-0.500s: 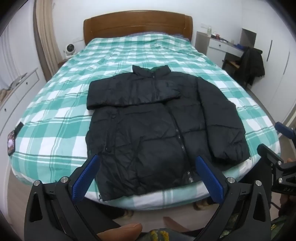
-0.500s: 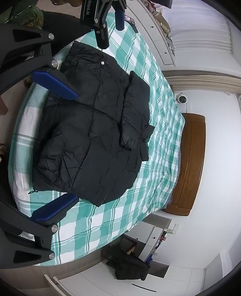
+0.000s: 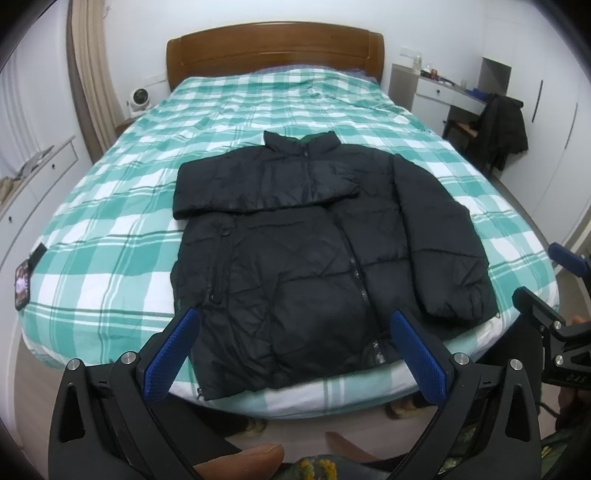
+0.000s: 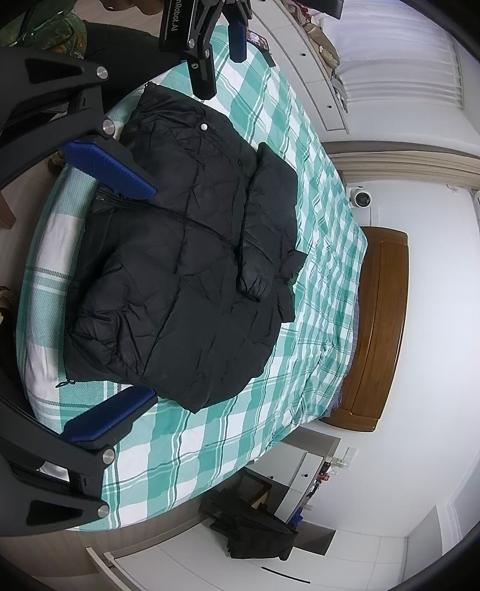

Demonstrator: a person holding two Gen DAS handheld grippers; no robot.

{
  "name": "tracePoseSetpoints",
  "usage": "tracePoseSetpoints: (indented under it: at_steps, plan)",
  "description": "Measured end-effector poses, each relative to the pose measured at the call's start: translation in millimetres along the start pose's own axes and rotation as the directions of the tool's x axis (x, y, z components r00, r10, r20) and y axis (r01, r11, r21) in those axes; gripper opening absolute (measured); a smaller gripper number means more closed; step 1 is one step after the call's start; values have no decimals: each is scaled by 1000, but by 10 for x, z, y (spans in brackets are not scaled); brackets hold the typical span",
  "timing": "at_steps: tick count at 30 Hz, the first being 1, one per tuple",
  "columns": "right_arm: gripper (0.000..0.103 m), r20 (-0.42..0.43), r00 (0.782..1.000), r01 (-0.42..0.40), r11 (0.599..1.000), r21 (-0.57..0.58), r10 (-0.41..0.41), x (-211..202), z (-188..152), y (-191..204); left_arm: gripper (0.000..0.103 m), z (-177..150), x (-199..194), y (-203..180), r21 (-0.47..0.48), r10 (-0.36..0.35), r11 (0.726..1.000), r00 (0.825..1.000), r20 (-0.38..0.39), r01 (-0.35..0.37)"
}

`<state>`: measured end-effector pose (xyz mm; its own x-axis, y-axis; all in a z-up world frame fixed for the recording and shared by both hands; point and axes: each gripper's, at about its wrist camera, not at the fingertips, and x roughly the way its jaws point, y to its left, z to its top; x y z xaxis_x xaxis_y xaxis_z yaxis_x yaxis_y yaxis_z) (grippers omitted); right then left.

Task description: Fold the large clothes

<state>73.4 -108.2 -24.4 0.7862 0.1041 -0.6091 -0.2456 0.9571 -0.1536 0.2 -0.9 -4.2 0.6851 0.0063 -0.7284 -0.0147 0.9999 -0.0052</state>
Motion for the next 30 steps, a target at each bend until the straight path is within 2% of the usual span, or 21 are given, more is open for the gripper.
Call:
tracePoseSetpoints:
  at_steps: [2, 8, 30]
  plan:
    - [103, 0, 1000, -1, 1000, 0, 1, 1, -1, 2, 103, 4, 9, 12, -2, -6, 1000, 1000, -29, 6]
    - [103, 3, 1000, 0, 1000, -1, 0, -4, -2, 3, 103, 1, -1, 4, -2, -2, 1000, 1000, 1, 2]
    - [103, 4, 1000, -1, 1000, -2, 1, -8, -12, 12, 103, -6, -4, -3, 1, -1, 1000, 1000, -3, 1]
